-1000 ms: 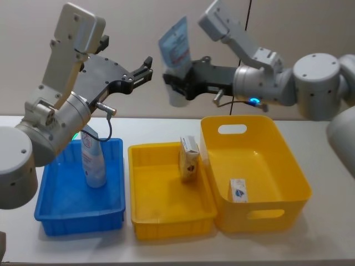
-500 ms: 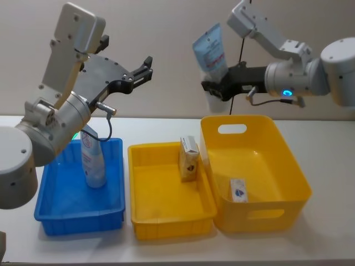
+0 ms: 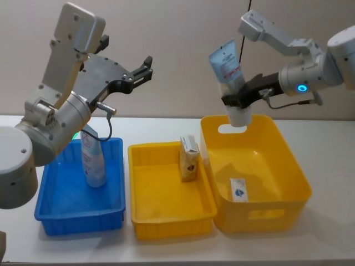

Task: Bimanual collaborative sorting of washing and personal care products

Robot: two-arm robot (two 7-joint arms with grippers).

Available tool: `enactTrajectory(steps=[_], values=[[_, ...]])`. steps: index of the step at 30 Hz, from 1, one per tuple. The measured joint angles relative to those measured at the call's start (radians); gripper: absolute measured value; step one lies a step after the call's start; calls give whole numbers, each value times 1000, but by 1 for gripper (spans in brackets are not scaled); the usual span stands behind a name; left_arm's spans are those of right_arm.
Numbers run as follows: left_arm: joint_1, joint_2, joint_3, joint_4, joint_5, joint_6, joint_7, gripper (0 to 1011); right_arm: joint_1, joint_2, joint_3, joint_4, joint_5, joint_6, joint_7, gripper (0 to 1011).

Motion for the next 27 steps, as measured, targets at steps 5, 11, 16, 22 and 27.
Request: enactTrajectory(steps=[5,11,16,22,27], values=[[0,0,0,0,0,0,0,1001,48,-19,-34,97,-16,20,45,217],[0,0,0,0,0,0,0,1001,128,-75,-86,289,-42,17,114,218],[0,0,0,0,0,0,0,1001,191,-126,-122,451,-61,-10,163,217],[0,0,0,0,0,0,0,1001,238,-166,-151,575,-74,-31,197,217],[0,0,0,0,0,0,0,1001,261,-185,-164,634,-80,-41,214,217]])
